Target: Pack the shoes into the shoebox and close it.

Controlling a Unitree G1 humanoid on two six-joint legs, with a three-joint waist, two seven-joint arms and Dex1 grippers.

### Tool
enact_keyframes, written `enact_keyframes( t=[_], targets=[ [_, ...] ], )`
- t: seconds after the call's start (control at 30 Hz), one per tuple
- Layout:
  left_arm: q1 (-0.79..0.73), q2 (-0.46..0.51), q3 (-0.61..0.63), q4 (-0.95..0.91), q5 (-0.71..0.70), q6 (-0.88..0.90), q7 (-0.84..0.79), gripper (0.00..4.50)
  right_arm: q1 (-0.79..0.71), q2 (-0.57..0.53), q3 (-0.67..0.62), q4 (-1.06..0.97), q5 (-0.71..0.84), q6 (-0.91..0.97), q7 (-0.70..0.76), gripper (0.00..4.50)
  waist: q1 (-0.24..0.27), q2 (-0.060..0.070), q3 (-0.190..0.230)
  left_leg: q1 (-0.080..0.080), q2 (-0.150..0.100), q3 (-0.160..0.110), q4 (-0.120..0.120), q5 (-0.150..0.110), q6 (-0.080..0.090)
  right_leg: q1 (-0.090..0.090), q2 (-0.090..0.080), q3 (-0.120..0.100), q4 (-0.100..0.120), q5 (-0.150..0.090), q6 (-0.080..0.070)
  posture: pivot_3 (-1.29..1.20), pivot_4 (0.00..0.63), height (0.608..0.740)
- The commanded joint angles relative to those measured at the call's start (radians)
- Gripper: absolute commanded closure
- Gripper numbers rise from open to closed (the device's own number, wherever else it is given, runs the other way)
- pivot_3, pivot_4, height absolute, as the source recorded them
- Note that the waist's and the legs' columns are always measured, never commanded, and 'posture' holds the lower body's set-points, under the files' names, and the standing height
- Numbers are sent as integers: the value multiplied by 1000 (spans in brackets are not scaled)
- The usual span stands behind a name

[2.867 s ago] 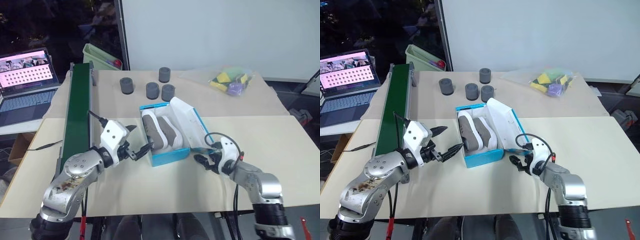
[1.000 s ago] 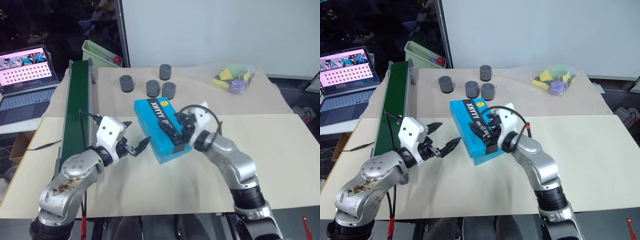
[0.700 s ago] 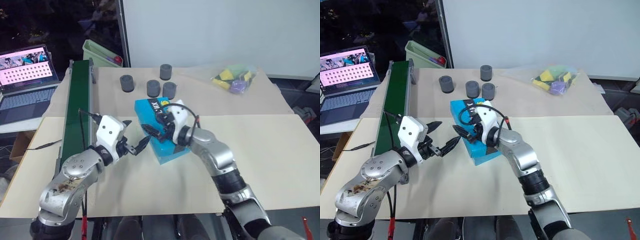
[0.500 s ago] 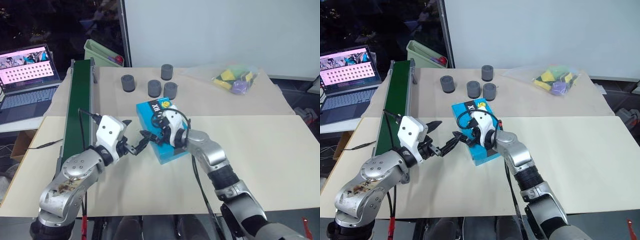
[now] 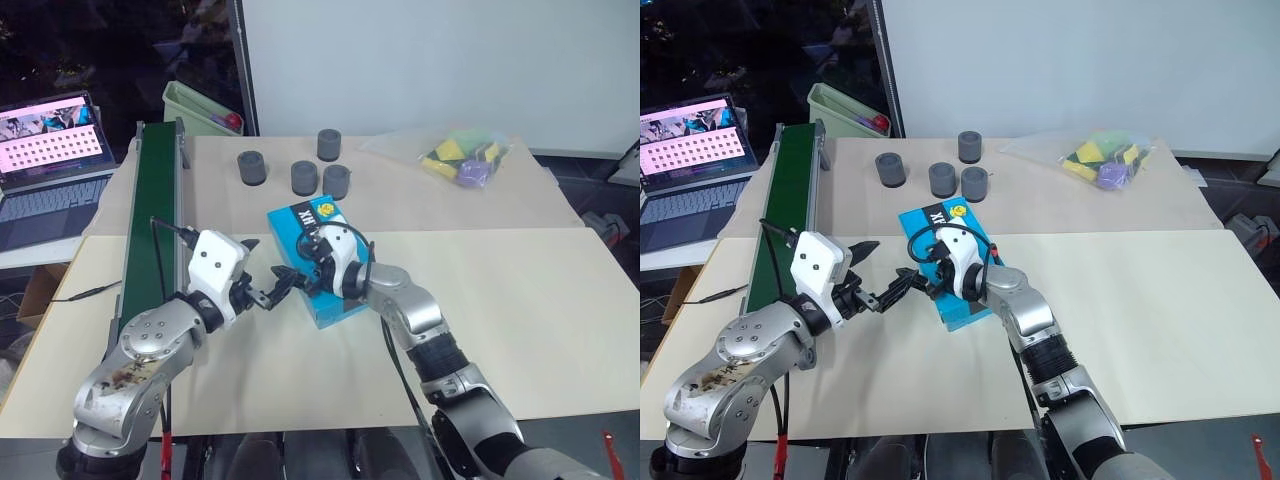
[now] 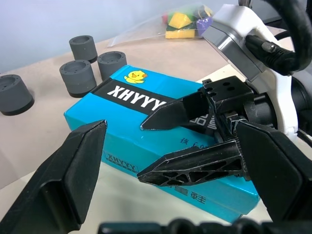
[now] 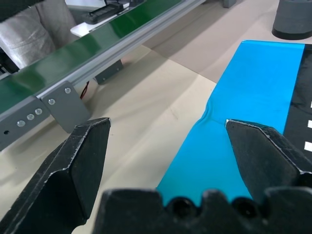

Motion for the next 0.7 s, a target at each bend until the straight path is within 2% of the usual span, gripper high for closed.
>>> enact_keyframes(
  t=[0.03, 0.2, 0.37, 0.57, 0.7],
  targets=[
    [9, 6, 20, -26, 2, -22, 1, 0, 1, -5, -104, -110, 64, 106, -55, 53, 3, 0, 0, 0, 0, 0, 0, 0, 0, 0, 0, 0, 0, 0, 0, 0, 150, 729],
    [8, 4, 31, 9, 15, -49, 0, 0, -17, -77, -260, -306, 174, 289, -109, 53, 11, 0, 0, -2, -1, -1, 0, 0, 0, -1, -1, -1, -1, 0, 0, 0, 150, 729],
    [-5, -10, 23, 49, 26, -83, 1, 0, -12, -154, -384, -420, 251, 398, -157, 53, 7, 0, 0, -2, -1, -1, 0, 0, 0, -1, -1, -1, -1, 0, 0, 0, 150, 729],
    [-15, -35, 24, 101, 42, -131, 9, 0, 80, -254, -410, -427, 189, 357, -196, 53, 6, 0, 0, -2, -1, -1, 0, 0, 0, -1, -1, -1, -2, 0, 0, 0, 150, 729],
    [-16, -53, 31, 151, 68, -184, 15, 0, 153, -326, -380, -417, 102, 274, -201, 53, 7, 0, 0, -3, -2, 0, 0, 0, 0, -1, -1, 0, -2, 0, 0, 0, 150, 729]
  ],
)
